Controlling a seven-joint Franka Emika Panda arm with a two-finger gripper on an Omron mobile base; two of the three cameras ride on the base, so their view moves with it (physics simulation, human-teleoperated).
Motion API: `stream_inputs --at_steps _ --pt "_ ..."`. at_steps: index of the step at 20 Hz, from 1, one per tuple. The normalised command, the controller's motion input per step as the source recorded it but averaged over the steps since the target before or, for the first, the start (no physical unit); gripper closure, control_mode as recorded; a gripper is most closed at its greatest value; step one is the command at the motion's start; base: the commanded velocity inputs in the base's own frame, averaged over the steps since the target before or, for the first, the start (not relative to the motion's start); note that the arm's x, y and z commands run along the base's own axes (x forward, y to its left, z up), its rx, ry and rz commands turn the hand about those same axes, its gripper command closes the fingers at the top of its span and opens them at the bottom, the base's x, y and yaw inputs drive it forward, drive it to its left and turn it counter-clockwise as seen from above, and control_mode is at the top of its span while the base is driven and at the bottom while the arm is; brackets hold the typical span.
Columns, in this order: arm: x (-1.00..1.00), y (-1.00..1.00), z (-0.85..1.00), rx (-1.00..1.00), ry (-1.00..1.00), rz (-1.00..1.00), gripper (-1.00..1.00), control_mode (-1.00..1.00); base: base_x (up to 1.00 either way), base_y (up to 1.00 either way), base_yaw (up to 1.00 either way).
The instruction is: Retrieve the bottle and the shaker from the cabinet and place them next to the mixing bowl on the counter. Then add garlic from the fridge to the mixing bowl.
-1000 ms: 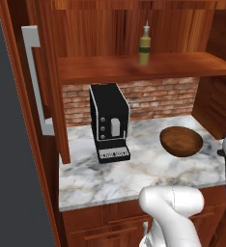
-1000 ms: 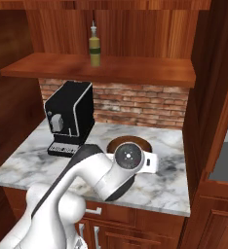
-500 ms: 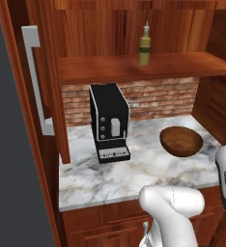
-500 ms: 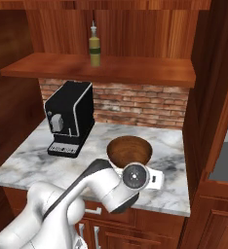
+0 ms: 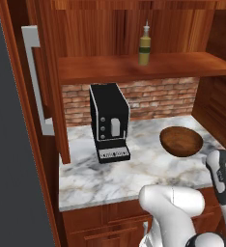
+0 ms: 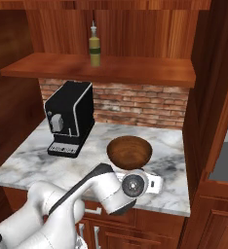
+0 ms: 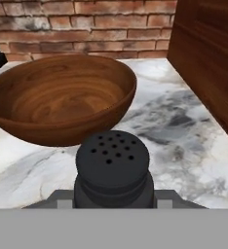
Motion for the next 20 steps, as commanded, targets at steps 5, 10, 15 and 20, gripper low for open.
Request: stream_inputs --at_steps 5,10,15,20 --pt "0.25 0.0 -0.2 0.0 -0.01 0.0 1.0 -1.0 0.0 0.0 0.0" --pt "0.42 0.0 -0.11 0.0 -0.05 0.0 1.0 -1.0 0.0 0.0 0.0" --pt "0.25 -0.1 -0.13 0.0 -0.01 0.0 1.0 -1.0 0.0 0.0 0.0" --pt "0.0 -0.36 -0.2 0.0 0.0 0.0 1.0 -1.0 0.0 0.0 0.0"
